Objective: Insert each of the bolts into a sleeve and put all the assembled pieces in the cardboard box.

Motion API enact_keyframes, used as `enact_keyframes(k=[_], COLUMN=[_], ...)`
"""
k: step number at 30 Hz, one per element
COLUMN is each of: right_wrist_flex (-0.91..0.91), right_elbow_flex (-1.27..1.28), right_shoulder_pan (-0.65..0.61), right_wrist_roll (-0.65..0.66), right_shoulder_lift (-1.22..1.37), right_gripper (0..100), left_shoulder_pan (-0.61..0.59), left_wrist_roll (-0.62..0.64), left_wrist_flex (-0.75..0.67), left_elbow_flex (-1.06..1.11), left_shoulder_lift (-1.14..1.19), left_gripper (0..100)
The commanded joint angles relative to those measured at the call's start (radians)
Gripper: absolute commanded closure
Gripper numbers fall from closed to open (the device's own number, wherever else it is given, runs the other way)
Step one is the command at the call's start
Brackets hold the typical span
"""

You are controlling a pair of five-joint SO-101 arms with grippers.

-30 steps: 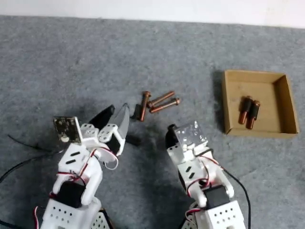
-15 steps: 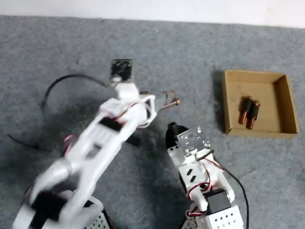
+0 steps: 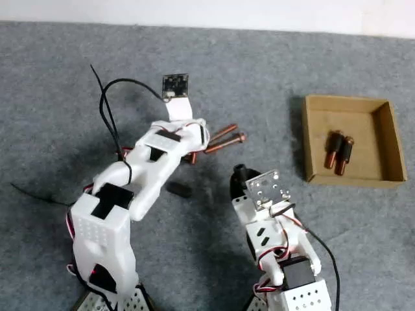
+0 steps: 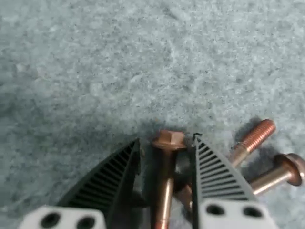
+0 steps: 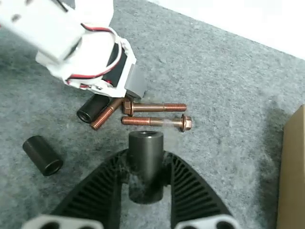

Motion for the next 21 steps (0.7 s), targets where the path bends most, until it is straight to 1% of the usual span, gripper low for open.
enact_keyframes(k=[1, 2, 11, 16, 21], right_wrist_flex=[-0.042, -0.042, -0.041, -0.041, -0.039], right_elbow_flex=[0.021, 0.021, 0.021, 0.022, 0.042], right_shoulder_pan=[0.01, 0.01, 0.01, 0.01, 0.008], right_wrist_roll=[0.0, 0.0, 0.0, 0.0, 0.0], right_shoulder_lift=[-0.019, -0.019, -0.019, -0.018, -0.018], right_gripper=[99.4, 99.4, 99.4, 99.4, 99.4], left_shoulder_pan=[-0.012, -0.012, -0.004, -0.004, 0.007], left_wrist_roll=[-0.008, -0.008, -0.008, -0.008, -0.008], left_wrist_flex=[-0.017, -0.009, 0.239, 0.292, 0.305], left_elbow_flex=[-0.05, -0.048, -0.13, -0.131, -0.128], left_shoulder_lift=[-0.007, -0.005, 0.001, 0.001, 0.001], left_gripper=[84, 84, 84, 84, 84])
